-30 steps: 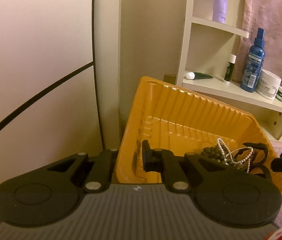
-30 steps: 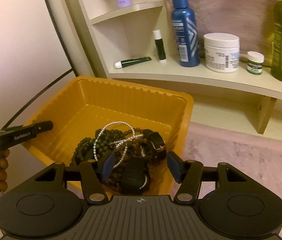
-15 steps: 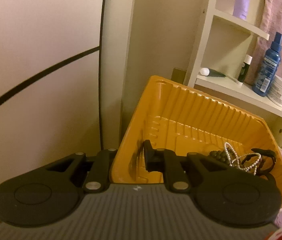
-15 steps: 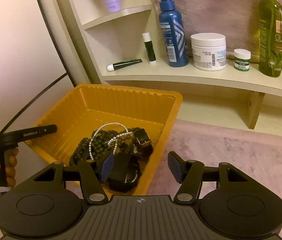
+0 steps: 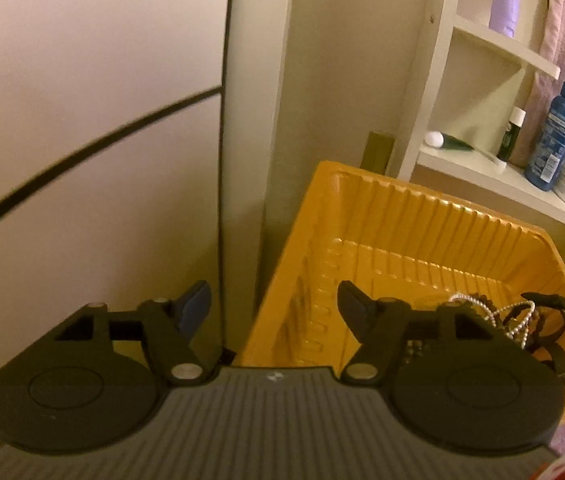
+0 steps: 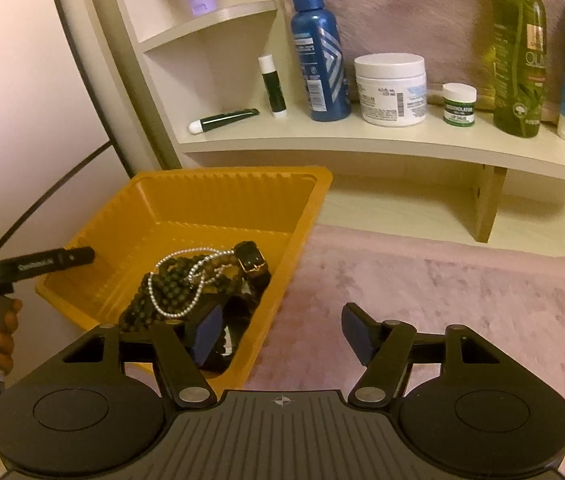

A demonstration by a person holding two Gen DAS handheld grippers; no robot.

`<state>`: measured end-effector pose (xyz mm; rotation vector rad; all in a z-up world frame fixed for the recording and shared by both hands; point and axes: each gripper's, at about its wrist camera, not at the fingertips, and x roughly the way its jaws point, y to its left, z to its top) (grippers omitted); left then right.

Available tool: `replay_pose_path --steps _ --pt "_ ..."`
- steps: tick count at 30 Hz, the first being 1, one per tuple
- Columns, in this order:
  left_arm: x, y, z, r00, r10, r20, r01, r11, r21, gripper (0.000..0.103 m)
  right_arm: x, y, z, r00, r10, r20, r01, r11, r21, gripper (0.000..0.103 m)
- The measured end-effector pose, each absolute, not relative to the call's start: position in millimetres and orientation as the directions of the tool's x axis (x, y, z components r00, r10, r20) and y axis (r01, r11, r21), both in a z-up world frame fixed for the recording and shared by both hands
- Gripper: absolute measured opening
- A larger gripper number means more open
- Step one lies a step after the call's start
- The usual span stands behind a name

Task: Organize jewelry
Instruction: 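Open the left tool and set the orange tray down on the mat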

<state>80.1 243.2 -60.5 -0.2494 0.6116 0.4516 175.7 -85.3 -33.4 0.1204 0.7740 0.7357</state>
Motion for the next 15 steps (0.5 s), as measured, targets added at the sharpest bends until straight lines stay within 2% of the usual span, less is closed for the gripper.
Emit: replay_pose_path --steps 10,15 --pt "62 235 -26 0.709 0.374 -0.598 -0.499 0.865 -0.051 0.074 164 -92 -32 0.499 0.606 -0.62 -0.536 0.778 0.328 0.069" --pt "57 217 -7 0.708 0.339 -0.62 -0.459 0.888 -0.039 0.074 155 -99 -30 0.526 0.566 -0.635 -0.522 0.804 0.285 0.069"
